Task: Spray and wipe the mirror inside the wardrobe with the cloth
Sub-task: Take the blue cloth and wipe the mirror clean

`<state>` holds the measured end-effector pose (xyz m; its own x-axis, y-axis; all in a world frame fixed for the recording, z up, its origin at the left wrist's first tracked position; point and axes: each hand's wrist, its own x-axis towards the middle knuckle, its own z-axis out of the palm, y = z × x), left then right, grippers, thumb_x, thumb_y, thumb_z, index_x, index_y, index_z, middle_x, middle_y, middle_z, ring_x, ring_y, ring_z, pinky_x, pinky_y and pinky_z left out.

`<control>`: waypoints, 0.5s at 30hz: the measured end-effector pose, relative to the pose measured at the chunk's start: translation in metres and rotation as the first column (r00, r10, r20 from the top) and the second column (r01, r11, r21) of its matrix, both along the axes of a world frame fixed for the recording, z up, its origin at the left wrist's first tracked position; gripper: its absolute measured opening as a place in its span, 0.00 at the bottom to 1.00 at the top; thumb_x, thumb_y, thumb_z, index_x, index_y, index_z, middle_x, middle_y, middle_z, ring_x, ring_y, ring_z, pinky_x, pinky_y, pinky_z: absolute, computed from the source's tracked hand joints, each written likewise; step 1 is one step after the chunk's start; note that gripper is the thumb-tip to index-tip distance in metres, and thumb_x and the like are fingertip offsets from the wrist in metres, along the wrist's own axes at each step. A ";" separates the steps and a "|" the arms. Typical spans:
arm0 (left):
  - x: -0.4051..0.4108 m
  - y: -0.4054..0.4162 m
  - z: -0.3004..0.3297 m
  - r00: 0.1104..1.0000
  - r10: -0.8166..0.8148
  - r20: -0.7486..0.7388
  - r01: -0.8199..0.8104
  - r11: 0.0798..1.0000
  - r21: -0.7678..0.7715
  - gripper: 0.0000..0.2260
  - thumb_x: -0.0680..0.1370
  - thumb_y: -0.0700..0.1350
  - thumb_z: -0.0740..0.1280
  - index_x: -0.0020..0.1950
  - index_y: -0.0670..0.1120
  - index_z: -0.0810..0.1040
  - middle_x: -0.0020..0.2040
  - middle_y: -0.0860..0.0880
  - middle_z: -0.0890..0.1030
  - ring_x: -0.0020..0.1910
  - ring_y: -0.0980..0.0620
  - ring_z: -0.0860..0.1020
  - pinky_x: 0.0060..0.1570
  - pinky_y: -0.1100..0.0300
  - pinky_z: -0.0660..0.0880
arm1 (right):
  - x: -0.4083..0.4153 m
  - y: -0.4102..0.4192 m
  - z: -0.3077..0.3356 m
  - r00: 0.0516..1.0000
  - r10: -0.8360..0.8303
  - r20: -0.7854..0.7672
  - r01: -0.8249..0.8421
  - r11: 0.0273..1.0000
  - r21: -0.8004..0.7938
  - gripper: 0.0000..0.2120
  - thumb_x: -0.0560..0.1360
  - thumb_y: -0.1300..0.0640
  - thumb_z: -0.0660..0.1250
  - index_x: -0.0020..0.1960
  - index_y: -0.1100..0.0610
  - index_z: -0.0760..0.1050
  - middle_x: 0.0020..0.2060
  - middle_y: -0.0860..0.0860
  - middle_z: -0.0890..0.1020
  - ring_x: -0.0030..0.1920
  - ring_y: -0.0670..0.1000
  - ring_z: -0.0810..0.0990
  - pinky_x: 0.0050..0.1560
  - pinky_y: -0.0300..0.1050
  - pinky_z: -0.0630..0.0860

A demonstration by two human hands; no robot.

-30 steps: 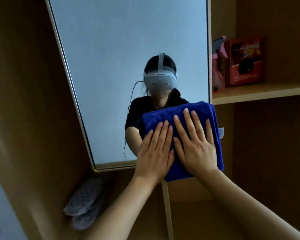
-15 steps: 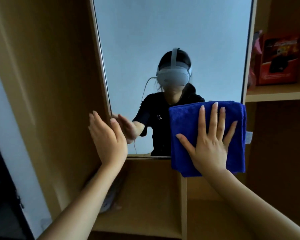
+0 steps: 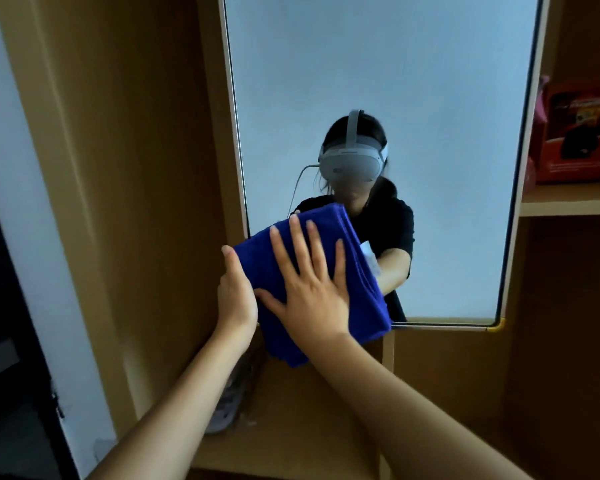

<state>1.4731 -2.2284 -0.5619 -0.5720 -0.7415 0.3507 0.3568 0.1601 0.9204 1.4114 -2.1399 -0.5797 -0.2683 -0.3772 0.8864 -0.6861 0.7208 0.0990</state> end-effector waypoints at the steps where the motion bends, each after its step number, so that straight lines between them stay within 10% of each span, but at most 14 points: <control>1: 0.001 -0.001 0.000 1.000 0.001 -0.007 -0.001 1.000 0.028 0.23 0.80 0.65 0.46 0.51 0.57 0.77 0.47 0.61 0.81 0.46 0.64 0.79 0.40 0.68 0.73 | 0.002 -0.003 -0.003 1.000 -0.005 0.013 0.005 1.000 -0.003 0.42 0.76 0.33 0.58 0.81 0.51 0.45 0.80 0.52 0.47 0.79 0.53 0.40 0.75 0.60 0.34; 15: -0.013 0.007 -0.010 0.953 0.292 -0.076 -0.298 0.951 -0.080 0.24 0.83 0.56 0.51 0.60 0.41 0.79 0.52 0.46 0.81 0.53 0.48 0.79 0.44 0.63 0.72 | -0.037 0.072 -0.030 0.999 -0.022 -0.035 0.026 0.993 0.111 0.39 0.76 0.30 0.53 0.80 0.47 0.46 0.80 0.48 0.45 0.79 0.49 0.43 0.76 0.55 0.35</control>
<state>1.4598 -2.2213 -0.5720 -0.3073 -0.8378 0.4513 0.3372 0.3476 0.8749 1.3749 -2.0679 -0.6095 -0.2494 -0.4679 0.8479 -0.6634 0.7204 0.2024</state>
